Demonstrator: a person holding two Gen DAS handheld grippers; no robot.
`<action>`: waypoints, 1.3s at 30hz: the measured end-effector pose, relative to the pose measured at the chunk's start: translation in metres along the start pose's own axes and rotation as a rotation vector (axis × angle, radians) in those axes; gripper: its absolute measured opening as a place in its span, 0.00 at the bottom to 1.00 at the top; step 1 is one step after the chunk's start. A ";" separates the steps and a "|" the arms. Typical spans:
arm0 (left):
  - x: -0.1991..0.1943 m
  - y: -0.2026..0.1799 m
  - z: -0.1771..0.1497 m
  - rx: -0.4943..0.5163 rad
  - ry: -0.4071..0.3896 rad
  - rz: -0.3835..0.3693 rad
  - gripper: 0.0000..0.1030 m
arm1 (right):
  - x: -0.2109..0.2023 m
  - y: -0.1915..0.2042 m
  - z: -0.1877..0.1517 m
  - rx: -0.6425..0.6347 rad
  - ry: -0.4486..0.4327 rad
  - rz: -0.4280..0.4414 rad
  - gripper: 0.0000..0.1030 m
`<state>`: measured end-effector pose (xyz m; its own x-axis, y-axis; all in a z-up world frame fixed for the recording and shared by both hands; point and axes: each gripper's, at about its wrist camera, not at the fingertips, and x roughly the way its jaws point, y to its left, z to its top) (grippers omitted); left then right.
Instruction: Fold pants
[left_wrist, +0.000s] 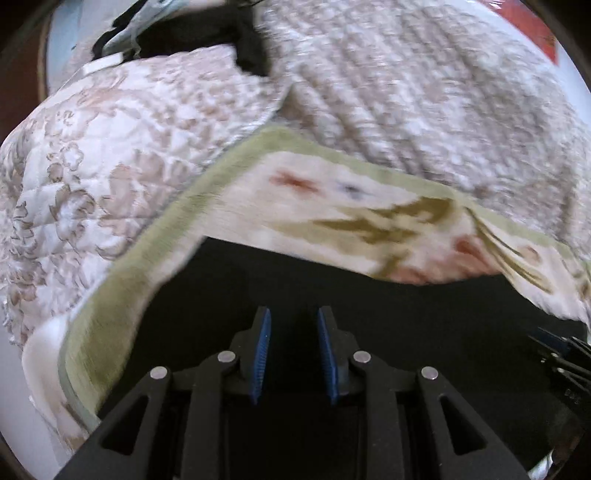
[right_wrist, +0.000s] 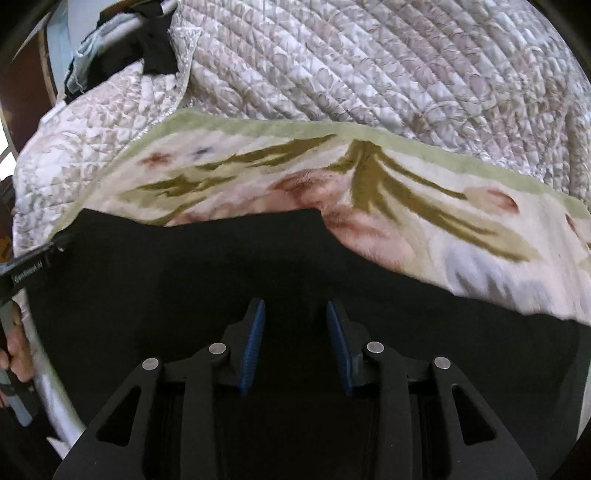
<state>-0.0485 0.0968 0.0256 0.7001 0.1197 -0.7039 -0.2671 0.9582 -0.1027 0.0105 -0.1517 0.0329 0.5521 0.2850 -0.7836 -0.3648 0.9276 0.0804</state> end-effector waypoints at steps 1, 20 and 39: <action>-0.005 -0.007 -0.006 0.027 -0.004 -0.018 0.28 | -0.009 0.001 -0.009 -0.002 -0.001 0.005 0.34; -0.039 -0.043 -0.077 0.127 0.021 -0.041 0.40 | -0.060 0.007 -0.098 -0.059 -0.049 -0.026 0.47; -0.056 -0.010 -0.077 0.035 -0.012 -0.046 0.40 | -0.069 0.003 -0.102 -0.049 -0.085 -0.022 0.51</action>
<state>-0.1364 0.0607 0.0118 0.7193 0.0779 -0.6903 -0.2111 0.9712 -0.1103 -0.1046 -0.1932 0.0243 0.6216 0.2860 -0.7293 -0.3870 0.9216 0.0316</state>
